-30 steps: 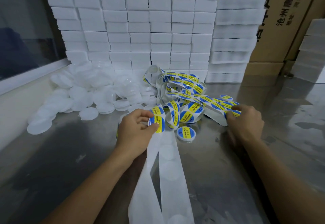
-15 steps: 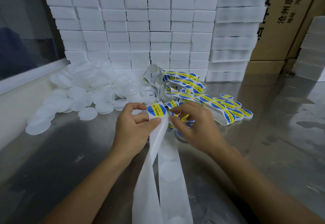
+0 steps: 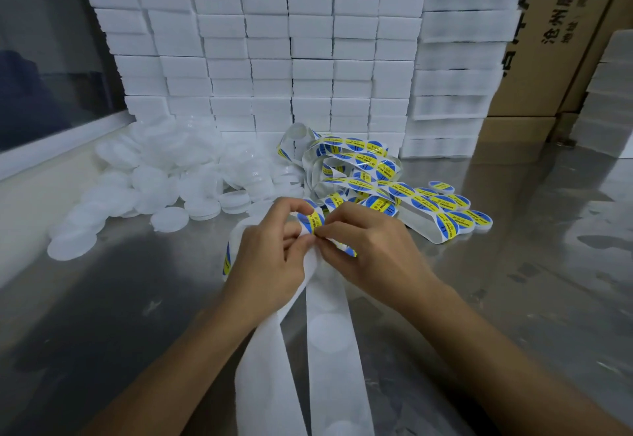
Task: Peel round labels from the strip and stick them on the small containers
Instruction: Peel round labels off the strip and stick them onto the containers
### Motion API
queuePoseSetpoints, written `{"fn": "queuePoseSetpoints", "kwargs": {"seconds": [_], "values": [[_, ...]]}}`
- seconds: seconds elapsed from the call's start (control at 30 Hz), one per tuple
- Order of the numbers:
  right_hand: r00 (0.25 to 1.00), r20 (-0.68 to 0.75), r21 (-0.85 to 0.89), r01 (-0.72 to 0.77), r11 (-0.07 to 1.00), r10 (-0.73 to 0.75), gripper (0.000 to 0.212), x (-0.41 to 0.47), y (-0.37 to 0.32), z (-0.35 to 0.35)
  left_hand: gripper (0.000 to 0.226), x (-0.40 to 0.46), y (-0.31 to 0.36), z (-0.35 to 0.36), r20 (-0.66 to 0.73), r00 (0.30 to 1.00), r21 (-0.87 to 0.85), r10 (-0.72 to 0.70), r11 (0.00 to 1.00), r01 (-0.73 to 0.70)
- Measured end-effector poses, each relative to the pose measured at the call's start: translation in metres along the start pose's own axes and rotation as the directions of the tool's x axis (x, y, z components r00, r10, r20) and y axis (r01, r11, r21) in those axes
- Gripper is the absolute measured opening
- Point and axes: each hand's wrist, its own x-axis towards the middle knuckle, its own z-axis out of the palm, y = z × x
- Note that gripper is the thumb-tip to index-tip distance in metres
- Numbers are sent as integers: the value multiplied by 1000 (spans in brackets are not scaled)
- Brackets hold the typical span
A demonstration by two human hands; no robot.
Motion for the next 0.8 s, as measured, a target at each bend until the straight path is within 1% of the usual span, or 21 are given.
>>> {"fn": "queuePoseSetpoints", "kwargs": {"seconds": [0.07,0.17,0.3,0.37,0.47,0.6,0.73,0.8], "values": [[1000,-29,-11,-8,1000,7,7,1,-2,2,30,2,0,-2,7,1000,15,22,1000,-22],[998,-24,9,-55,998,55,9,0,-5,7,30,1,1,-3,16,999,3,37,999,-37],[993,-21,57,-115,992,117,9,0,-3,8,33,0,-1,-2,0,1000,-21,22,1000,-22],[994,-8,112,-106,988,107,9,-2,-2,6,33,1,-2,-2,1,1000,-51,-1,999,1],[996,27,150,-90,985,87,14,-3,-3,6,31,2,-4,-3,-4,999,-98,-34,995,34],[996,28,174,-86,981,82,14,-2,-2,9,26,3,-7,-5,-8,1000,-84,-17,996,16],[991,46,212,-134,968,127,12,-3,2,9,24,2,-8,-3,21,1000,-74,22,997,-20],[982,25,263,-188,946,188,9,-3,2,10,20,2,-7,-3,25,999,-80,28,996,-26]]}}
